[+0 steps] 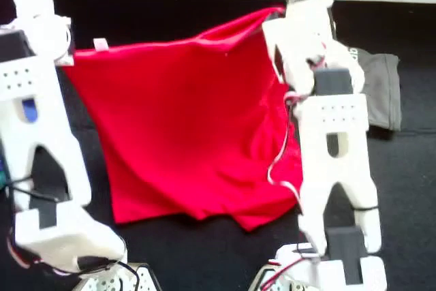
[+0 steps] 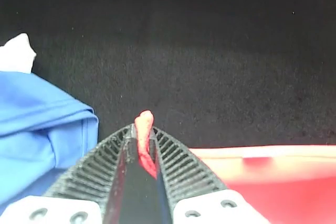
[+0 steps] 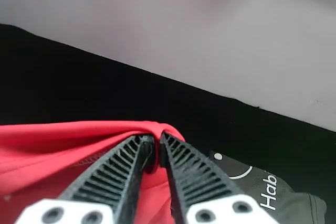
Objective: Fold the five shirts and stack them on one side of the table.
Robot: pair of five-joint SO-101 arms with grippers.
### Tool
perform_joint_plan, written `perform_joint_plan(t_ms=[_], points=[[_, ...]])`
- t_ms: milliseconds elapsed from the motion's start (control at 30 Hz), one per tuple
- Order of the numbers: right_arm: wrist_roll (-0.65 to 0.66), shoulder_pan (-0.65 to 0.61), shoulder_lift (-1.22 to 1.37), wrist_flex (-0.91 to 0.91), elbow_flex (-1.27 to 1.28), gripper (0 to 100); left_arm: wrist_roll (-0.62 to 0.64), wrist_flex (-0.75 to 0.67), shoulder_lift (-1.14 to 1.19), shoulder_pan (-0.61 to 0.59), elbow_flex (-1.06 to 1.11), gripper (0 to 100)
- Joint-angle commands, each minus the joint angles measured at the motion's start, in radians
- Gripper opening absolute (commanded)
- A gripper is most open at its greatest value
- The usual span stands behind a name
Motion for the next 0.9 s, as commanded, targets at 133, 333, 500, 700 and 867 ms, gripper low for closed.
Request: perform_joint_plan(t_ms=[133,333,500,700,867], points=[[-0.006,-0.004,0.236,0.156,-0.343,0.6,0.005,0.161,0.341,0.015,-0.496,1],[-0.006,-0.002,0.334,0.18,-0.438,0.6,0.005,0.172,0.492,0.013,-0.694,1],[-0.006,0.004,0.352,0.179,-0.593,0.6,0.005,0.178,0.496,0.036,-0.863,1],[-0.006,0.027,0.421,0.186,-0.636,0.6,0.005,0.173,0.535,0.059,-0.854,1],[-0.008,0.03,0.498,0.186,-0.565,0.6,0.005,0.17,0.645,0.062,-0.808,1]])
